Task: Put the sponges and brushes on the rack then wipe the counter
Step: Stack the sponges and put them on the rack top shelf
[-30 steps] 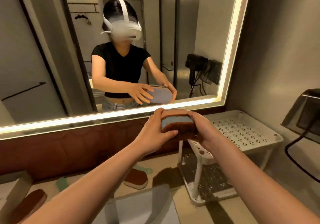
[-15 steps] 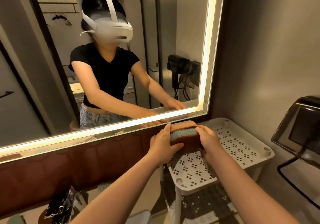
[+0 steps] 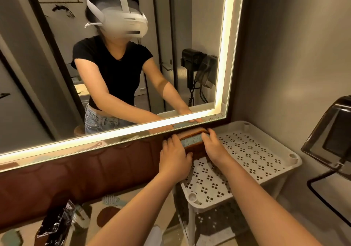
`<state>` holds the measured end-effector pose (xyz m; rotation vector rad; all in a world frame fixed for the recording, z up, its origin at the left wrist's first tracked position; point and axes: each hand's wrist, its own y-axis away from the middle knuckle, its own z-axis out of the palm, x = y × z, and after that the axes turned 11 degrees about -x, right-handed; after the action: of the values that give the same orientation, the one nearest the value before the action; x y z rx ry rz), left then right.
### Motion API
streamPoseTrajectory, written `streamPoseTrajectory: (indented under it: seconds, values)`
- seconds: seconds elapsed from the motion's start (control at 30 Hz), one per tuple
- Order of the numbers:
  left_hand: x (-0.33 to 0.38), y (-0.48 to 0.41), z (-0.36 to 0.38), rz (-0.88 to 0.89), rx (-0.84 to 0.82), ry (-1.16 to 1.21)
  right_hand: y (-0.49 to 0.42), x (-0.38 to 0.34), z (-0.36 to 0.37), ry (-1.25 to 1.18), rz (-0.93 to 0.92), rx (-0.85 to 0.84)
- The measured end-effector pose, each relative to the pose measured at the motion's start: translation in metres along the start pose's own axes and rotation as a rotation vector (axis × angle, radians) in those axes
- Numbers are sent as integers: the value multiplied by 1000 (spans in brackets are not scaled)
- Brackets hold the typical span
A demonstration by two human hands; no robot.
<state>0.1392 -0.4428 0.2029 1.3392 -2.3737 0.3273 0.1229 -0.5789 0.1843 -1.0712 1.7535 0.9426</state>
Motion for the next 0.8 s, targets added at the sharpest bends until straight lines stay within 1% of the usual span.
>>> streamPoseTrajectory:
  seconds: [0.13,0.2,0.3,0.37,0.43,0.53,0.6,0.67,0.8]
  values:
    - [0,3,-4,11,-52,75,24,-22,3,102,27,11]
    - [0,5,-6,3,-41,61,29,-24,3,137,31,33]
    - [-2,13,-10,-86,-48,37,35,-25,3,213,52,28]
    - [-4,23,-13,-158,-74,101,39,-30,-1,291,100,41]
    - [-8,37,-17,-151,-87,169,48,-37,-3,361,124,102]
    - [-15,46,-27,-66,-67,257,61,-47,0,391,21,201]
    - [-24,64,-37,-27,-18,315,84,-54,13,436,-55,215]
    - [-34,83,-48,27,12,311,105,-59,28,501,-135,211]
    - [-58,127,-65,36,-77,315,146,-73,59,566,-322,194]
